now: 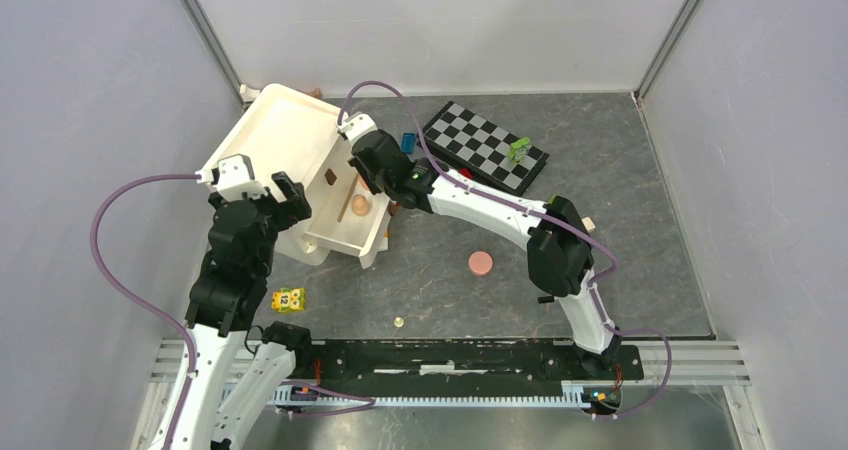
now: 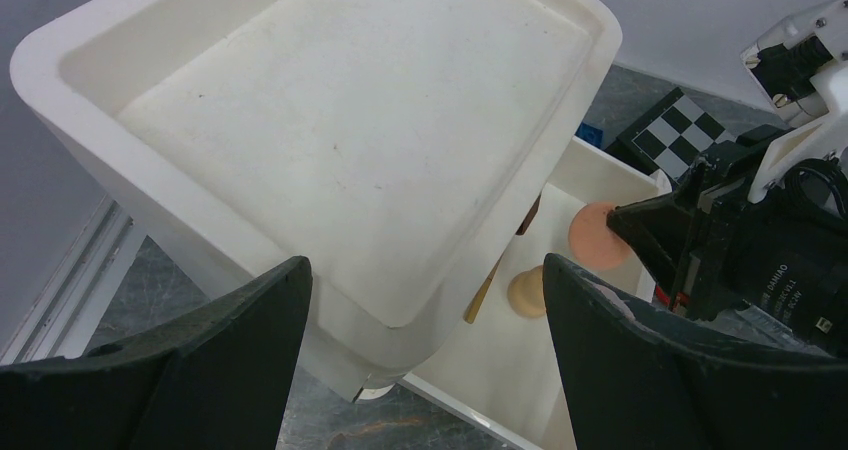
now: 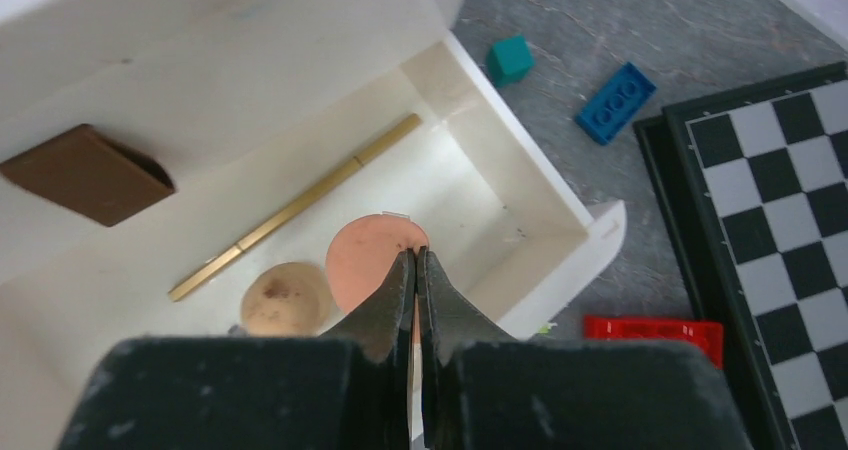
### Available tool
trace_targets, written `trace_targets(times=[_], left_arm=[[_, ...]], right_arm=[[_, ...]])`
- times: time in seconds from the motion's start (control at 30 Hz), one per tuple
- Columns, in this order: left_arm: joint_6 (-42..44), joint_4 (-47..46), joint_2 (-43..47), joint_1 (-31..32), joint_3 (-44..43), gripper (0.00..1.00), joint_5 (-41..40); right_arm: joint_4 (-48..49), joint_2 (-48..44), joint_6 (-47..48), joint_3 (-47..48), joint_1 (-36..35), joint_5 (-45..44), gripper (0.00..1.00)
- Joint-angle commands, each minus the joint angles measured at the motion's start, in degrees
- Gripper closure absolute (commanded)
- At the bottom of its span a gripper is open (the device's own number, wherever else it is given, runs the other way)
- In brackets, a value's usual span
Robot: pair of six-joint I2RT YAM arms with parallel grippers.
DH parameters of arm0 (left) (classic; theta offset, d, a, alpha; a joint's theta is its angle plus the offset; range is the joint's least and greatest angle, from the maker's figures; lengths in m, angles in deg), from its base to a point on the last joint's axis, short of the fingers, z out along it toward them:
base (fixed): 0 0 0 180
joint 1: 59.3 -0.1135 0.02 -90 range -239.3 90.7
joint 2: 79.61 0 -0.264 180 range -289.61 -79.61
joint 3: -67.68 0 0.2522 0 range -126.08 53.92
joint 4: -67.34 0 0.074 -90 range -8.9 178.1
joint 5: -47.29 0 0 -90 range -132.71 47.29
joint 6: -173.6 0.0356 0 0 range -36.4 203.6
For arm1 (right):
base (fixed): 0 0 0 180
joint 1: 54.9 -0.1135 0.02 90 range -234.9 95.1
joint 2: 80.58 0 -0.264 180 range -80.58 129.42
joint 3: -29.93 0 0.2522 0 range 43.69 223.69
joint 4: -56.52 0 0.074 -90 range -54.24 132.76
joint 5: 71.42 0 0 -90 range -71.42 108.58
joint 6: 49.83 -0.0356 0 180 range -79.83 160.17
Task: Organize the makeup
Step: Place the makeup tool in the drawer.
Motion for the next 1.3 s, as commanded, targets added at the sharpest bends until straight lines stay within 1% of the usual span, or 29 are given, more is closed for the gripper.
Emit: trace_targets(times=[0.0,0.07,0.17,0.3,0.43,0.6,0.8,0.87,1.0,1.27], left_arm=[[-0.1,-1.4,0.4,-0.4,-0.1,0.09,0.3],[-0.1,-1.5,0.4,-0.4,0.0,0.09,0.4],[-0.1,-1.5,0.4,-0.4,0.0,0.09,0.4],[-0.1,-1.4,0.4,-0.4,0.0,0.09,0.3],[-0.1,-1.4,0.4,-0.4,0.0,0.09,0.3],[-0.1,-1.4,0.5,-0.5,0.0,0.09,0.3],[-0.1,-1.4,0.5,-0.5,0.0,0.09,0.3],[-0.1,-1.4,0.6,-0.5,0.0,0.09,0.3],[-0.2,-1.4,0.5,-0.5,0.0,0.09,0.4],[-0.2,-1.4,0.6,-0.4,0.0,0.09,0.4]], right_arm=[[-0.8,1.1,1.5,1.9,-0.2,-6.7,0.96],[-1.8,2.2,2.3,3.5,-0.3,-5.5,0.96],[-1.0,3.4,4.5,4.3,-0.3,3.0,0.96],[-0.8,5.1,3.8,5.3,-0.3,11.8,0.95],[-0.2,5.8,3.1,5.0,-0.3,14.7,0.96],[0.2,5.7,2.7,4.8,-0.3,14.8,0.93],[0.1,6.1,2.1,5.0,-0.2,10.4,0.75],[0.0,6.2,1.5,4.9,-0.2,8.3,0.71],[0.4,6.1,0.9,4.7,0.1,7.4,0.59],[0.9,3.6,0.9,4.6,0.4,6.5,0.54]])
